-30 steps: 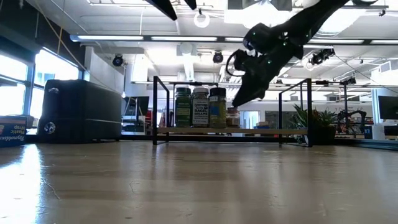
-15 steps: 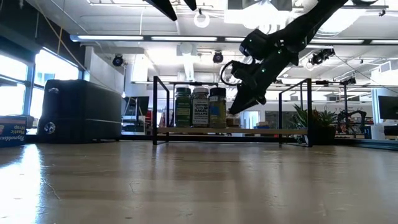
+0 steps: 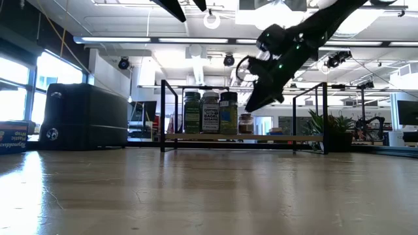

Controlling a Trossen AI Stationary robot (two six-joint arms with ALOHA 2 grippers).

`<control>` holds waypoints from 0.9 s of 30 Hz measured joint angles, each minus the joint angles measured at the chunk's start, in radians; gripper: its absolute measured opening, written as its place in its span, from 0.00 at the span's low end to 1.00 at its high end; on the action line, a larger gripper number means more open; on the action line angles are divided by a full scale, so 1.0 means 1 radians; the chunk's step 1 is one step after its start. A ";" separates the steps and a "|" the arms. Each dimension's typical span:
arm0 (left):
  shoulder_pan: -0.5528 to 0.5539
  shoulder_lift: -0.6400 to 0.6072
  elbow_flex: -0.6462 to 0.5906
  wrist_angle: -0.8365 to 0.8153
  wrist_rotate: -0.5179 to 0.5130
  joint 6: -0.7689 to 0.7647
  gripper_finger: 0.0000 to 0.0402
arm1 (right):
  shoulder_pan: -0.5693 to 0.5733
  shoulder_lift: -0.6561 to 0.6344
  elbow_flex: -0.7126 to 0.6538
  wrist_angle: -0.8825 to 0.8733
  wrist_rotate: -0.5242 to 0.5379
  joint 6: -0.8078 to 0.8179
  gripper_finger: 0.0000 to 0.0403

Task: Shelf spices
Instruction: Put the top transparent seasoning bottle on the shelf aligned with the other transparent seasoning bottles, then adjust the transparent seasoning bottles on the back of the shelf

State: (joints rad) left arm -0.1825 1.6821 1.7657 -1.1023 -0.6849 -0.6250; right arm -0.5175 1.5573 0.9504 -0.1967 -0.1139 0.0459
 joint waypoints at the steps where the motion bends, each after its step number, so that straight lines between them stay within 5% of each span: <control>1: 0.000 0.000 0.000 0.000 0.000 0.000 0.82 | 0.000 -0.024 0.000 -0.021 0.000 -0.008 0.10; 11: 0.000 0.000 0.000 0.000 0.004 -0.021 0.82 | -0.208 -0.153 0.001 -0.116 -0.003 0.021 0.10; 16: 0.000 0.000 0.000 -0.001 0.032 -0.020 0.82 | -0.291 -0.025 0.066 -0.134 -0.089 0.027 0.10; 27: 0.000 -0.005 0.000 -0.003 0.053 -0.019 0.82 | -0.298 0.231 0.311 -0.234 -0.095 0.028 0.10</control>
State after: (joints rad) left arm -0.1822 1.6774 1.7660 -1.1053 -0.6323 -0.6436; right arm -0.8154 1.7884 1.2611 -0.4308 -0.2092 0.0743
